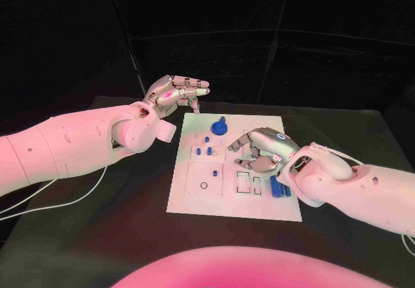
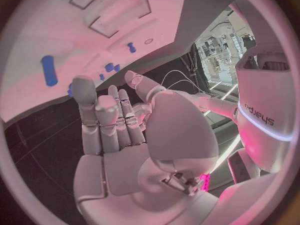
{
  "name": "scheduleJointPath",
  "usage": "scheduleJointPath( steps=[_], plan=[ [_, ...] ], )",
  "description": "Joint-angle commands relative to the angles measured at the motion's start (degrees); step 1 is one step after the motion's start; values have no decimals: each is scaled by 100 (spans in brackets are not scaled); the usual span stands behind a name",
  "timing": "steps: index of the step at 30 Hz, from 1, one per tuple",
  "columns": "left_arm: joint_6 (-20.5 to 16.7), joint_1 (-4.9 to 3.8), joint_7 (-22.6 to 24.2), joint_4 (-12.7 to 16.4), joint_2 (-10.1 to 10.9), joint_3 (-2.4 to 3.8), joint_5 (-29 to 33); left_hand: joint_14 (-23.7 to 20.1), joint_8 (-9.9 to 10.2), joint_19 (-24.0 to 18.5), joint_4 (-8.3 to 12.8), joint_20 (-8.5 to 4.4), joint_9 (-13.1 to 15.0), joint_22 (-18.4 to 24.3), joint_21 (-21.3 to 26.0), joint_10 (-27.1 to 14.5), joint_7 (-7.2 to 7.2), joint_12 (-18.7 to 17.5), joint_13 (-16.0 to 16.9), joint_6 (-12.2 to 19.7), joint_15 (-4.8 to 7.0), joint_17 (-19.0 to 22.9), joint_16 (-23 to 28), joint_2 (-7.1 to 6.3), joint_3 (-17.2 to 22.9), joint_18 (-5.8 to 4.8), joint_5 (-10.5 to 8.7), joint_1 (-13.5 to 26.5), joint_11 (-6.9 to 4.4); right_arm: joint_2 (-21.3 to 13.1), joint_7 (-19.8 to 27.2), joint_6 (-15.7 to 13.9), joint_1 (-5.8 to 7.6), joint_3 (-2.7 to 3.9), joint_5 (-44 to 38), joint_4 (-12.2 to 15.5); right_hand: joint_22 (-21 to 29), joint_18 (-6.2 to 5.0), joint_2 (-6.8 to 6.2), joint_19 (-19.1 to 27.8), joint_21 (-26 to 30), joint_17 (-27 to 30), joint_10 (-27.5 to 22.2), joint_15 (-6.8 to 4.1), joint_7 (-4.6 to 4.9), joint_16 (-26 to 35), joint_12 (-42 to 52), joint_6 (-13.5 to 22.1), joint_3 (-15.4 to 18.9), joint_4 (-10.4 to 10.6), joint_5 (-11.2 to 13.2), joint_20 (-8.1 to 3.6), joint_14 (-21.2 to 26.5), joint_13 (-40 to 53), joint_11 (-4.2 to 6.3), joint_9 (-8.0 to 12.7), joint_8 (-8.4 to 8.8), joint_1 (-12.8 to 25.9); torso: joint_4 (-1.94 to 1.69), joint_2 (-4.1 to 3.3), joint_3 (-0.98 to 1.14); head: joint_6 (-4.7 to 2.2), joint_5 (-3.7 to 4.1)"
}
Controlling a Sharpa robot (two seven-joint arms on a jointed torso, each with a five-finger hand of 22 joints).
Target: Assemble the parts on the task board
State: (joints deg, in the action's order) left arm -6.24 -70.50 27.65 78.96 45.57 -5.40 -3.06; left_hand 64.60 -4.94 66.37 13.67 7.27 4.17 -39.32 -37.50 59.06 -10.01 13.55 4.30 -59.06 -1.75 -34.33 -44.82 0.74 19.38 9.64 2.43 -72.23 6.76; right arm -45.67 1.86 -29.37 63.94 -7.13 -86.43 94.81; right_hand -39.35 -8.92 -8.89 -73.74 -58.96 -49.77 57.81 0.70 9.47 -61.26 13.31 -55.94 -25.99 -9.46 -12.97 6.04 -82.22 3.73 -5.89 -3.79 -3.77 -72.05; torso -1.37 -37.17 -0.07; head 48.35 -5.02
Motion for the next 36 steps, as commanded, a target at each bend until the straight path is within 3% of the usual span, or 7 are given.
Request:
scheduleJointPath(
  steps=[1,3,5,10,14,22,36],
  plan=[
    [73,-9,26,2,3,1,7,-23,-24,36,-6,9,-8,6,24,-33,-16,20,-2,5,-4,8,-39,-8,-20,86,26,-2,-10,-144,-167,193,173,14,87,-53,46,-25,-20,16,53,54,-83,-56,-31,34,23,99,231,46,54,-32,2,-2,37,-1,11,37,-8,2,-8,-44,45],
    [72,-9,26,0,2,0,7,-23,-24,36,-6,9,-8,6,24,-33,-16,20,-2,5,-4,8,-39,-8,-20,86,26,-2,-10,-236,-268,341,266,19,8,-105,68,-25,-23,15,75,83,-147,-61,-43,37,32,114,423,78,58,-39,2,1,44,-7,5,5,-21,-2,-8,-54,60],
    [70,-9,27,-8,1,0,7,-23,-24,36,-6,9,-8,6,24,-33,-16,20,-2,5,-4,8,-39,-8,-20,86,26,-2,-10,-297,-323,435,330,22,-41,-169,59,-20,-17,-1,72,84,-189,-65,-55,24,42,127,550,97,52,-41,-9,2,52,-8,5,-25,-11,0,-4,-70,65],
    [72,-9,28,-20,-8,-2,7,-27,-21,42,-9,9,-11,17,36,-41,-17,22,-3,14,-4,14,-43,-8,-26,86,26,-8,-9,-344,-407,618,400,25,-138,-310,12,-10,14,-57,37,73,-178,-84,-90,-8,87,182,700,113,42,-45,-56,5,71,-5,12,-90,-9,-7,-2,-69,62],
    [79,-9,28,-18,-20,-10,7,-27,-21,42,-9,9,-11,17,36,-41,-17,22,-3,14,-4,14,-43,-8,-26,86,26,-8,-9,-318,-506,828,418,26,-246,-411,27,-10,30,-65,48,98,-210,-83,-95,3,89,180,769,116,40,-45,-63,1,69,-9,4,-126,-23,-6,-4,-79,86],
    [79,-9,31,-19,-13,-17,7,-27,-21,42,-9,9,-11,17,36,-41,-17,22,-3,14,-4,14,-43,-8,-26,86,26,-8,-9,-235,-720,1405,426,24,-455,-527,49,-12,95,-85,70,106,-158,-90,-92,-9,172,107,943,147,33,-49,-85,11,82,-22,-20,-193,-9,-15,-4,-74,68],
    [94,-9,31,-35,-28,-20,7,-28,-23,47,-16,9,-11,24,43,-39,-17,27,-2,12,-5,18,-47,-4,-32,85,26,-5,-9,-115,-755,1730,424,23,-505,-652,-326,55,253,-286,-192,-53,138,-108,-76,-165,312,-90,990,164,-76,-70,-161,1,93,-37,-60,-298,-12,-7,3,-59,72]
  ],
)
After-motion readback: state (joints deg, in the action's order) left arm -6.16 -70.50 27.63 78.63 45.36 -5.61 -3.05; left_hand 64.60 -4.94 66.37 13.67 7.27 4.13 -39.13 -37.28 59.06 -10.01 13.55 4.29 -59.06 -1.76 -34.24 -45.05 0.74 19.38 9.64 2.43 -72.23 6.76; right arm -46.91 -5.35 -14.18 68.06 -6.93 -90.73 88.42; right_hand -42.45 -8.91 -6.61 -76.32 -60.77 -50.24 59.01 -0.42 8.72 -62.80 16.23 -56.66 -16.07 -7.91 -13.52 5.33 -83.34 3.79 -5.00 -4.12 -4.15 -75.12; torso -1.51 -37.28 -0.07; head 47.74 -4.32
